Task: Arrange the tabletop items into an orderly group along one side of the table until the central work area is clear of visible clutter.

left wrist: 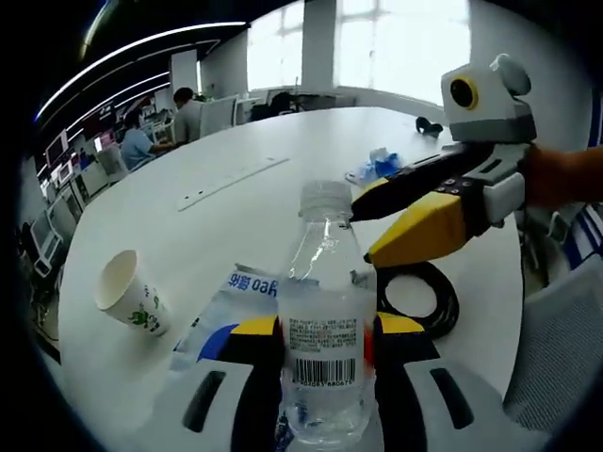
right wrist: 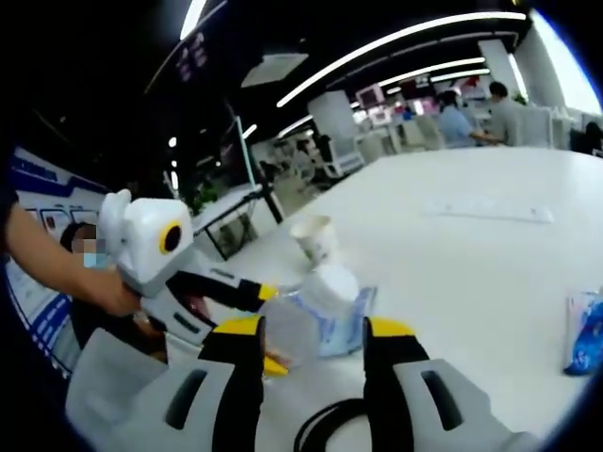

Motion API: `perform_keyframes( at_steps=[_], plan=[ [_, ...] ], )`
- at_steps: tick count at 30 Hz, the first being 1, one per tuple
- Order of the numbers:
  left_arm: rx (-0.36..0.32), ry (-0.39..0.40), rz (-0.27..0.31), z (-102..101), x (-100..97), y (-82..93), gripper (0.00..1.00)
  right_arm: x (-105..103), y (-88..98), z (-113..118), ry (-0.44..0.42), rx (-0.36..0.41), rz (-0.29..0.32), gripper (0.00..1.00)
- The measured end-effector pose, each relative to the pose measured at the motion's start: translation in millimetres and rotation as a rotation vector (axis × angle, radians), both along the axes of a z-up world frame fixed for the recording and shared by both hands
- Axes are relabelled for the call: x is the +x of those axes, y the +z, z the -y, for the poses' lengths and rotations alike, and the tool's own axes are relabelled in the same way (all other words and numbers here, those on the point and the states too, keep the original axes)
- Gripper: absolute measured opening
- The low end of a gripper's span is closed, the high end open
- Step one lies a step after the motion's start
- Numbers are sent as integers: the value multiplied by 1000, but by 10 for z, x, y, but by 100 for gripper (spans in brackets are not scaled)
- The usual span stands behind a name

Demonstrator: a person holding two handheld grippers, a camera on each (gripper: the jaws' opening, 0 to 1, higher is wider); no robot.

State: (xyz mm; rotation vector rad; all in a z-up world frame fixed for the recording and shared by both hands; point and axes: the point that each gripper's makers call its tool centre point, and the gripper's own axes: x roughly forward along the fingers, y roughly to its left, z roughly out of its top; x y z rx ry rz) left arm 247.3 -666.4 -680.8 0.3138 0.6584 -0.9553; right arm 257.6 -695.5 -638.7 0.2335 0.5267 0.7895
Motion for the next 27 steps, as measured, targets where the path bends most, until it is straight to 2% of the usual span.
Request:
perform_keyframes(
  at_steps=[6, 17, 27],
  plan=[
    [5, -36, 22, 44, -55, 20, 36, -20, 114, -23, 16, 24, 8, 27],
    [-4, -39, 46, 36, -69, 97, 37, -57, 311, -53, 25, 69, -7, 18],
    [-8, -90, 70, 24, -129, 134, 37, -166, 388, -141, 94, -35, 46, 18]
  ],
)
